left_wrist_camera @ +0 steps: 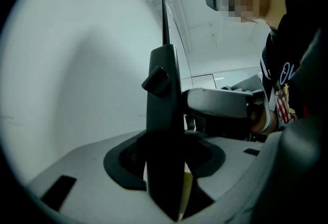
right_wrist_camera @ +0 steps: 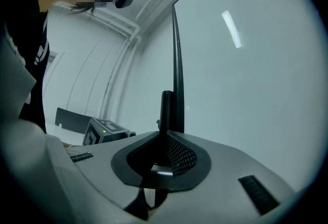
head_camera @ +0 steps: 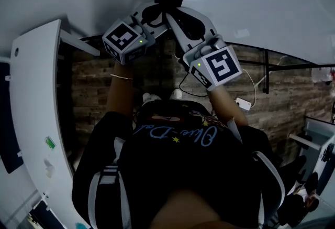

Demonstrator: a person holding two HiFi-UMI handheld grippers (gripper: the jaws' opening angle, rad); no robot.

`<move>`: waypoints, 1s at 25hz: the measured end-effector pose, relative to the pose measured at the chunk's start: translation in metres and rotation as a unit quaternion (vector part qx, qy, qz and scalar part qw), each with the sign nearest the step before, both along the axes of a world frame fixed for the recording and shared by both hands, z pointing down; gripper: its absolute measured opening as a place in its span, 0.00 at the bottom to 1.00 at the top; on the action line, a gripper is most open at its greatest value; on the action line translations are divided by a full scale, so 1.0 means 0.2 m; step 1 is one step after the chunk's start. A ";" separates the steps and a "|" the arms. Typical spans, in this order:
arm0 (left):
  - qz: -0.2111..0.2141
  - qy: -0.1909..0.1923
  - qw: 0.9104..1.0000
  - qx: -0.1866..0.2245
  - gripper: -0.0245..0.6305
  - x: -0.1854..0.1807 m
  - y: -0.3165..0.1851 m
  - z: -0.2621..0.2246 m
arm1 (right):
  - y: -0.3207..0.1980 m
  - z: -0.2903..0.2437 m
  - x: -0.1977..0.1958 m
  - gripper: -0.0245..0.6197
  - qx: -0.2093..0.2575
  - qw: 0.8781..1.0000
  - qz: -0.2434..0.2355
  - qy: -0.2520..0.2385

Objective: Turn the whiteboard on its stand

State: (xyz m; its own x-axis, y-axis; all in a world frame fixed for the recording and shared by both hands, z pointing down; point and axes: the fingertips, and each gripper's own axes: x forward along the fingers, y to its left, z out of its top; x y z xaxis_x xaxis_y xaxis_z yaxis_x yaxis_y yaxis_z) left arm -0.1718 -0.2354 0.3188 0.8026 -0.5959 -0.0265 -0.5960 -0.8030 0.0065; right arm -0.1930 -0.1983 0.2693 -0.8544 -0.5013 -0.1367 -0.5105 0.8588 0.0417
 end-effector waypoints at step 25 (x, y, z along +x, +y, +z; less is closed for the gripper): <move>0.017 -0.012 1.000 -0.011 0.35 0.02 -0.01 -0.04 | -0.01 -0.03 0.02 0.12 -0.010 0.999 0.039 -0.017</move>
